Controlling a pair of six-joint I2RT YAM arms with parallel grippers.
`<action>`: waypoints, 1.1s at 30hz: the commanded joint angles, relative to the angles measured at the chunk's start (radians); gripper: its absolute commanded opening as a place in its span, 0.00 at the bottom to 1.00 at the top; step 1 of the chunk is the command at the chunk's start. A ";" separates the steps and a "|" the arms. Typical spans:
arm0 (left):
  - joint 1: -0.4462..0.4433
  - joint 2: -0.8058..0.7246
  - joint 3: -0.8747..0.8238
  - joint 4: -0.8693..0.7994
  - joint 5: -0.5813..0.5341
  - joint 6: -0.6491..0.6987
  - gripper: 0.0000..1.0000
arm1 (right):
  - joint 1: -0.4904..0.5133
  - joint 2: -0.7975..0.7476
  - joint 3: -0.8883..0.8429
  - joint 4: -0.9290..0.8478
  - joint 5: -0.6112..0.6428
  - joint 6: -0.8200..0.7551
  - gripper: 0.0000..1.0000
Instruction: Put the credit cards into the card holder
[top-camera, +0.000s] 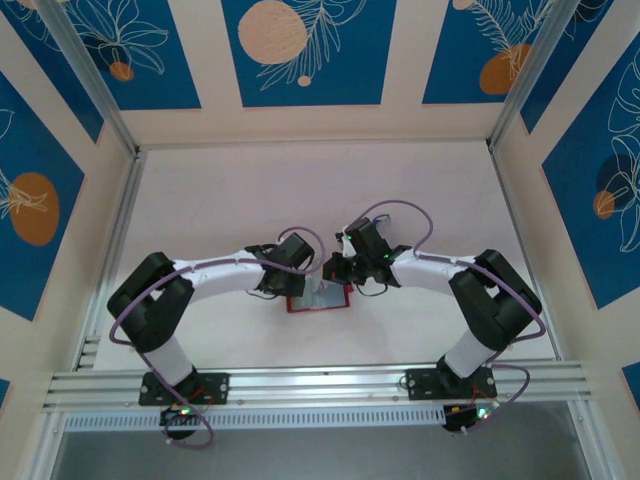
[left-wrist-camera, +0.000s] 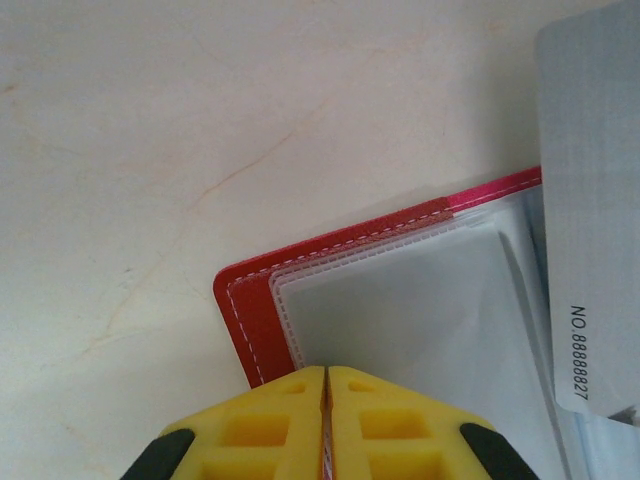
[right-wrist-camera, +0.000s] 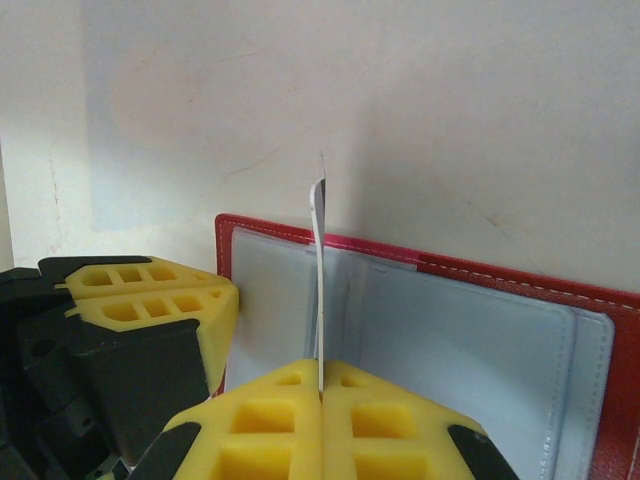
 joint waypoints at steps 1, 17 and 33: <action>-0.012 0.016 -0.029 -0.036 -0.004 -0.006 0.09 | 0.006 -0.041 0.011 -0.007 0.010 0.000 0.00; -0.012 0.015 -0.031 -0.035 0.000 -0.008 0.09 | 0.009 0.031 0.029 0.027 -0.009 0.007 0.00; -0.013 0.021 -0.031 -0.032 0.004 -0.009 0.09 | 0.009 -0.010 0.029 0.020 -0.038 0.022 0.00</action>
